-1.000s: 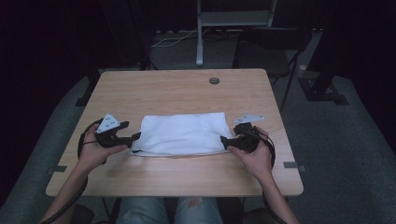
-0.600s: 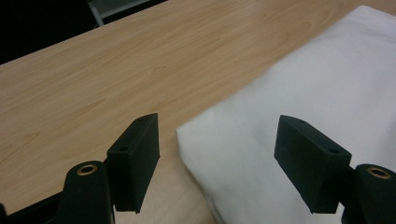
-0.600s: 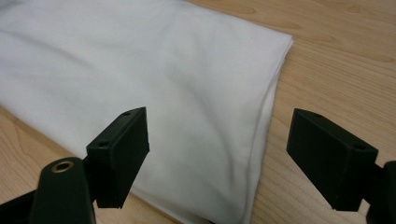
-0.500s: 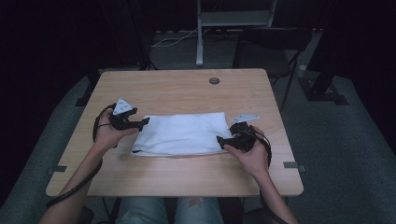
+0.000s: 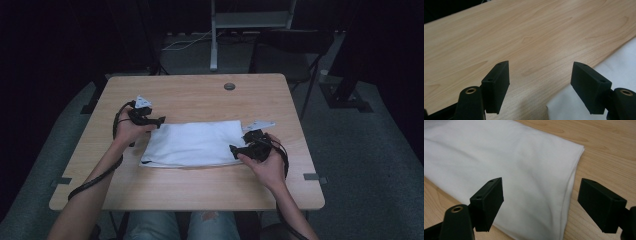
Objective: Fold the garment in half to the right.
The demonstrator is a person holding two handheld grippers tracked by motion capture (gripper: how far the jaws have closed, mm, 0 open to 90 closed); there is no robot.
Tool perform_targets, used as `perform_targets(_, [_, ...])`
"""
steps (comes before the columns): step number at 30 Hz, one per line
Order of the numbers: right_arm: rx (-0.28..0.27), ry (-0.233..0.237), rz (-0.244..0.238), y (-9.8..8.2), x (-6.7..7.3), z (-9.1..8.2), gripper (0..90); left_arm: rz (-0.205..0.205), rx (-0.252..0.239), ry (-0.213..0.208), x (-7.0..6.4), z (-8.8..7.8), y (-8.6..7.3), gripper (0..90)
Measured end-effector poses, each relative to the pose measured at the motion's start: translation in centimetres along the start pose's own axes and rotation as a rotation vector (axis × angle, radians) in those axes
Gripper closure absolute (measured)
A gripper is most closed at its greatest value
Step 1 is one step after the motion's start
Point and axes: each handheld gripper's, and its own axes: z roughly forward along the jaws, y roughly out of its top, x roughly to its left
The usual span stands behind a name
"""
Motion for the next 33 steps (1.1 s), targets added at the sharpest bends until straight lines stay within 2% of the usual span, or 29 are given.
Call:
perform_targets(1, [0.0, -0.001, -0.002, 0.0, 0.0, 0.0, 20.0, -0.008, 0.01, -0.007, 0.1, 0.2, -0.1, 33.7])
perform_targets(3, [-0.002, 0.0, -0.001, 0.1, 0.1, 0.0, 20.0, -0.007, 0.044, 0.006, 0.3, 0.4, -0.3, 35.0])
perform_targets(5, [0.001, -0.001, -0.004, 0.2, 0.2, -0.1, 20.0, -0.02, 0.049, -0.012, 0.4, 0.5, -0.4, 37.9])
perform_targets(7, [0.001, -0.002, -0.01, 0.3, 0.2, -0.1, 20.0, -0.014, 0.051, -0.014, 0.3, 0.3, -0.5, 40.6])
perform_targets(9, [-0.001, -0.001, -0.007, 0.3, 0.3, -0.1, 20.0, -0.02, 0.058, -0.04, 0.2, 0.1, -0.5, 42.2])
perform_targets(14, [0.001, 0.0, -0.016, 0.5, 0.6, 0.0, 20.0, -0.016, 0.11, -0.084, -0.2, 0.3, -0.9, 46.2])
perform_targets(18, [-0.002, 0.0, -0.025, 0.6, 0.8, -0.1, 20.0, -0.04, 0.11, -0.108, -0.2, 0.4, -0.9, 52.2])
perform_targets(22, [0.003, -0.002, -0.029, 0.7, 0.8, -0.1, 20.0, -0.056, 0.1, -0.136, -0.4, 0.3, -1.1, 63.1])
perform_targets(25, [0.006, 0.0, -0.045, 0.9, 1.1, 0.2, 20.0, -0.066, 0.109, -0.162, -0.5, 0.3, -1.0, 74.6])
perform_targets(28, [0.007, 0.007, -0.061, 1.2, 1.7, 0.4, 20.0, -0.059, 0.114, -0.179, -0.6, 0.3, -0.9, 83.1])
perform_targets(30, [0.003, 0.015, -0.079, 1.6, 2.3, 0.6, 20.0, -0.039, 0.124, -0.175, -0.7, 0.2, -0.8, 84.9])
perform_targets(33, [0.007, 0.032, -0.11, 2.3, 3.3, 1.1, 20.0, -0.036, 0.129, -0.174, -0.8, 0.1, -0.6, 85.4])
